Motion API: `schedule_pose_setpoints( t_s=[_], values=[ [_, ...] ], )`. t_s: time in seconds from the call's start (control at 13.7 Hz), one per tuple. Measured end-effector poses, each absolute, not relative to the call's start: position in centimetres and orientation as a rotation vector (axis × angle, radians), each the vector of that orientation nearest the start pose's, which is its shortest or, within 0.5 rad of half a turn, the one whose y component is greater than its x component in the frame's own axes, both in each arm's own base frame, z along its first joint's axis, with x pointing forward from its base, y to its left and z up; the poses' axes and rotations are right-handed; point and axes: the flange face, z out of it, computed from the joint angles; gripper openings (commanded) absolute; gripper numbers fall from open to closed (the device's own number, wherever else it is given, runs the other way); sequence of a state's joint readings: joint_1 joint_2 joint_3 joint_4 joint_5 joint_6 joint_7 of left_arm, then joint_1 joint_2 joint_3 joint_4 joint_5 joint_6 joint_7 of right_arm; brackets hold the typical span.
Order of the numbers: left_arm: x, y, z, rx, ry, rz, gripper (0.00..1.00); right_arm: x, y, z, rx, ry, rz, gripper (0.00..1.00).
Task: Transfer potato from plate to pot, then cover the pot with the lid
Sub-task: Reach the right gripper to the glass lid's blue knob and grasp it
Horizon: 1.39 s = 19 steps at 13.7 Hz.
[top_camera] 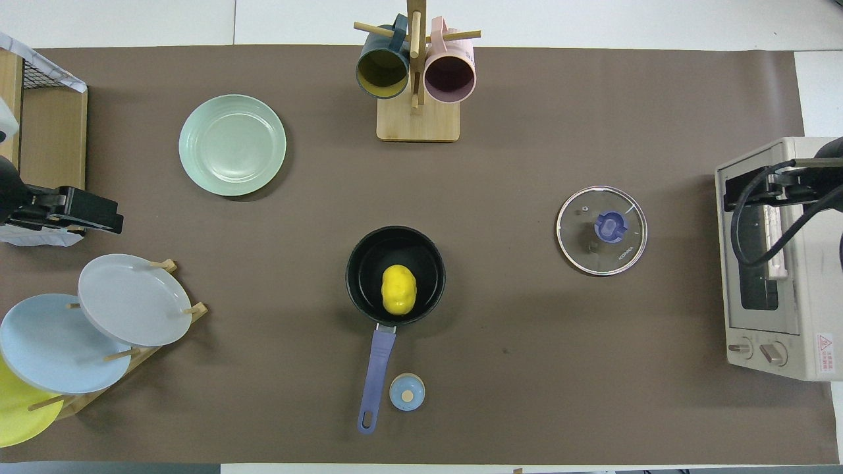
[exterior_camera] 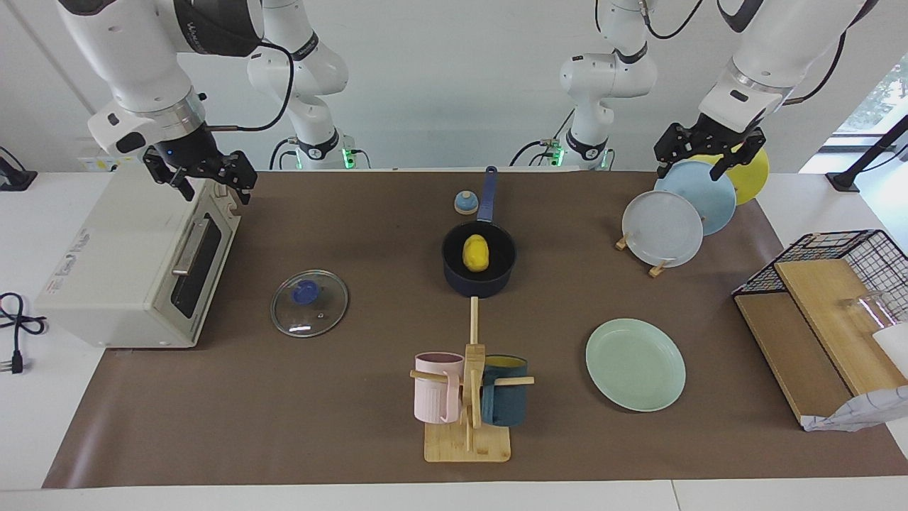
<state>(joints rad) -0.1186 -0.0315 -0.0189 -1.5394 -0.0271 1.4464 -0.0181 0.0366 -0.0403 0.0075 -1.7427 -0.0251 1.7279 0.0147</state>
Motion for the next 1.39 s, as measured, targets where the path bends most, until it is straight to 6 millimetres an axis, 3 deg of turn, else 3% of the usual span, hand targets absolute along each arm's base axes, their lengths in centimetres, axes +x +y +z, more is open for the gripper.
schedule_pose_setpoints(
  t_s=[0.15, 0.51, 0.88, 1.1, 1.39],
  values=[
    [52.6, -7.6, 64.6, -3.156, 0.191, 0.100, 1.00, 55.4, 4.1, 54.6, -3.155, -0.105, -0.040, 1.00],
    [52.6, -7.6, 64.6, -3.156, 0.188, 0.100, 1.00, 58.0, 4.9, 44.8, -3.127, -0.189, 0.020, 1.00],
    [52.6, -7.6, 64.6, -3.156, 0.186, 0.100, 1.00, 56.4, 6.5, 37.8, -3.106, -0.385, -0.042, 1.00],
    [52.6, -7.6, 64.6, -3.156, 0.186, 0.100, 1.00, 55.3, 6.2, 35.4, -3.083, -0.553, -0.055, 1.00],
    [52.6, -7.7, 64.6, -3.156, 0.188, 0.100, 1.00, 55.3, 5.9, 35.1, -3.067, -0.645, -0.066, 1.00]
  ],
)
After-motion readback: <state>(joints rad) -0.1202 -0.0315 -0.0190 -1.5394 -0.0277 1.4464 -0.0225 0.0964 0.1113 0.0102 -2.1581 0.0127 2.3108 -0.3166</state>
